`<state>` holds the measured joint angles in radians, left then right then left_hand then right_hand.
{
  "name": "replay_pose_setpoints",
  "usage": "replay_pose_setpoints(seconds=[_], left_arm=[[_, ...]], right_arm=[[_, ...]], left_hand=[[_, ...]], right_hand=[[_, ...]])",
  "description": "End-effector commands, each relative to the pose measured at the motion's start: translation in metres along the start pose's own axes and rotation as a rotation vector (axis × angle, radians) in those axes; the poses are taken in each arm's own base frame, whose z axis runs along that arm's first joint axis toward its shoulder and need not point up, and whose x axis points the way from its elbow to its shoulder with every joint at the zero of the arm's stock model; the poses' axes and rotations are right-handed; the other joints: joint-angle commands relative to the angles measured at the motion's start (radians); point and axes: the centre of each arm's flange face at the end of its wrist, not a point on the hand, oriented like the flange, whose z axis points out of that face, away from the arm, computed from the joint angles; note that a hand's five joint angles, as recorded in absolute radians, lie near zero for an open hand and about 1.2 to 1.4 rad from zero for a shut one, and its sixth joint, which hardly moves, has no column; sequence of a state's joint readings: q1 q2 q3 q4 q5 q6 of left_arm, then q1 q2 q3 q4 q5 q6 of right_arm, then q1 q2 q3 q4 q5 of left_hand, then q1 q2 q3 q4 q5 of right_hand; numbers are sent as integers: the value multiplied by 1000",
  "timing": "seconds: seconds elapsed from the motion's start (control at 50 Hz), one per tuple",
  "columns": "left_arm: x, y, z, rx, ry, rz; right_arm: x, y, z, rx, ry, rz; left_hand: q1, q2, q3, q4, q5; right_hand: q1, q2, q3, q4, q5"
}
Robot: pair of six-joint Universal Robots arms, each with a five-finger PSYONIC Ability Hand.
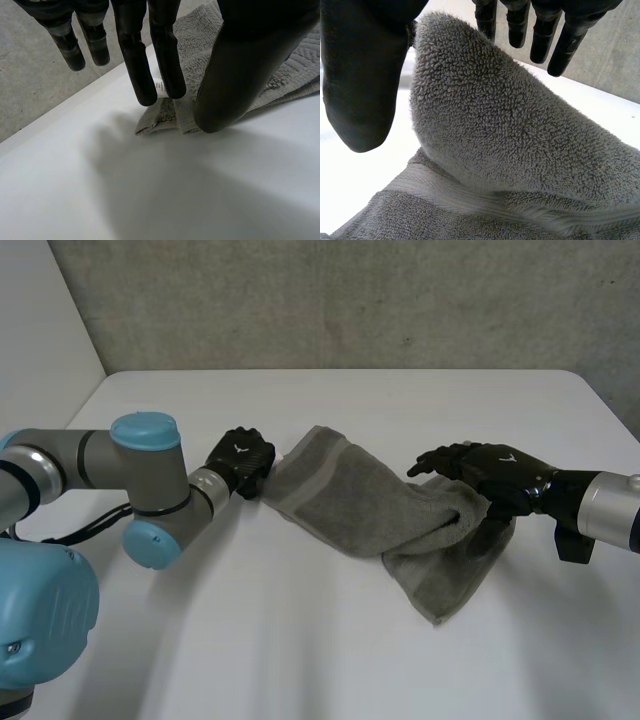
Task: Fold the towel.
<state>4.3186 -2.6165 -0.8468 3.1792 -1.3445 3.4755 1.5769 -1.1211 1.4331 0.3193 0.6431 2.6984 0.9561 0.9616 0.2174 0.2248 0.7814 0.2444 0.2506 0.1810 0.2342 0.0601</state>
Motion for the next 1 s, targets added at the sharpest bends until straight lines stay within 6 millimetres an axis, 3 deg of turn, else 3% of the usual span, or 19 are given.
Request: replay_pose_setpoints(seconds=[0.02, 0.28, 0.36, 0.38, 0.62, 0.82, 0.84, 0.86, 0.88, 0.9, 1.0], left_arm=[[1, 2, 0, -8, 7, -2], [4, 5, -2, -26, 15, -3], [4, 5, -2, -27, 17, -3], [4, 4, -3, -24, 18, -4], [-8, -46, -25, 60, -15, 11], [-3, -58, -50, 69, -7, 21], [-3, -56, -49, 80, -11, 24], [-3, -56, -49, 80, -11, 24], [-3, -52, -46, 85, -14, 25], [-3, -45, -41, 80, -15, 24], [-2, -21, -29, 25, -12, 8]], right_arm=[[0, 0, 0, -2, 0, -4], [1, 0, 0, 0, 3, -6], [1, 0, 0, -1, 4, -5], [1, 0, 0, -1, 4, -5], [0, -1, -1, -5, 2, 0], [-1, -7, -5, 8, 16, -8], [-2, -9, -6, 12, 15, -12], [-2, -9, -6, 12, 15, -12], [-2, -10, -6, 13, 15, -14], [-3, -9, -6, 11, 11, -11], [-6, -7, -5, 7, 3, -5]], left_hand=[[15, 9, -43, -50, 15], [38, 33, -43, -50, 38], [288, 282, -43, -50, 288], [439, 433, -43, -50, 439], [440, 435, -43, -50, 440], [440, 435, -43, -50, 440], [118, 112, -43, -50, 118], [115, 109, -43, -50, 115], [-260, -266, -43, -50, -260], [-354, -360, -43, -50, -354], [-352, -358, -43, -50, -352]], right_hand=[[-70, -76, -7, -60, -60], [-70, -76, -7, -60, -60], [-70, -76, -7, -60, -60], [-70, -76, -7, -60, -60], [-70, -76, -7, -60, -60], [-70, -76, -7, -60, -60], [-70, -76, -7, -60, -60], [-70, -76, -7, -60, -60], [-70, -76, -7, -60, -60], [-70, -76, -7, -60, -60], [-70, -76, -7, -60, -60]])
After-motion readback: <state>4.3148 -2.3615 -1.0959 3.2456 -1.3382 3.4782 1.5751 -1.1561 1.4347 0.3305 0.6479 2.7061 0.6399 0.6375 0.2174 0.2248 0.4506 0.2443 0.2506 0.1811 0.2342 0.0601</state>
